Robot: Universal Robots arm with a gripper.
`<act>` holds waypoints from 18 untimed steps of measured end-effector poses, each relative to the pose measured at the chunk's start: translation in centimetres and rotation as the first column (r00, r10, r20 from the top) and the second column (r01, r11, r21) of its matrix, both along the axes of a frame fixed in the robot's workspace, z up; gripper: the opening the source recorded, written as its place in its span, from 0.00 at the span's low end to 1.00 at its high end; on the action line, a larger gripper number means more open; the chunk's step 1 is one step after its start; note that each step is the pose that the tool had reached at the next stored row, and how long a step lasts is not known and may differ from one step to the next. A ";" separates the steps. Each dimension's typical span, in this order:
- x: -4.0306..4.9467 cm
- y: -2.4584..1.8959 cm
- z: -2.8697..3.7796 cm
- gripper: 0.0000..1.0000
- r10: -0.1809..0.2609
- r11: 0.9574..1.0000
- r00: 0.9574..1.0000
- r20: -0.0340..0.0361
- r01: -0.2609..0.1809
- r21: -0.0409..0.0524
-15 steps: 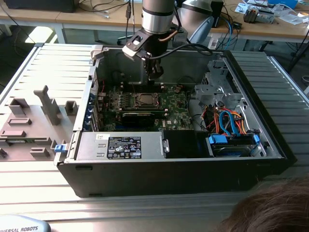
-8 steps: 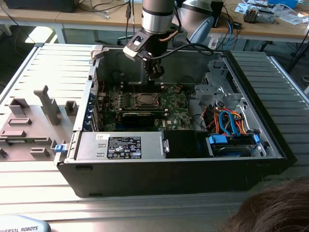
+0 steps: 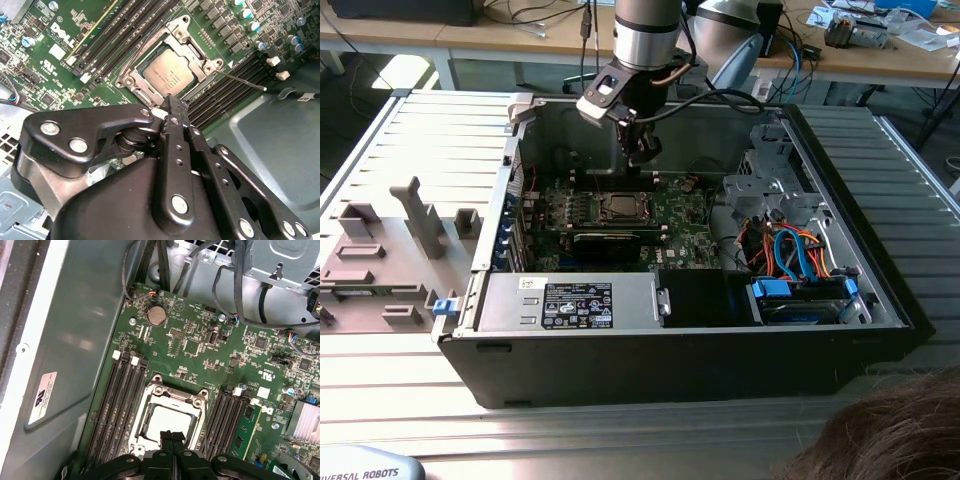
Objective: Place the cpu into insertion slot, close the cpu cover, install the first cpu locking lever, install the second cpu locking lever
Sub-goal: 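Install the first cpu locking lever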
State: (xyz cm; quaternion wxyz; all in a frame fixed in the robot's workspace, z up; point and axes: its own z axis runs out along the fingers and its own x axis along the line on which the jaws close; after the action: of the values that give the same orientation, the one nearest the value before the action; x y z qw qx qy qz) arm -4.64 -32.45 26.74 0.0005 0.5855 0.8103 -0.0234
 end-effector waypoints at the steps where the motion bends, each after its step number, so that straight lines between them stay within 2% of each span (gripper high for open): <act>1: 0.00 0.00 0.00 0.11 0.004 1.000 1.000 0.000 -0.004 0.000; 18: 0.00 0.00 0.00 0.11 0.077 0.997 0.997 0.000 -0.077 0.000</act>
State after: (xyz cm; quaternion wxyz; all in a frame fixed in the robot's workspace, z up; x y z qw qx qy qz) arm -4.64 -32.45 26.74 0.0014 0.5538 0.8323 -0.0234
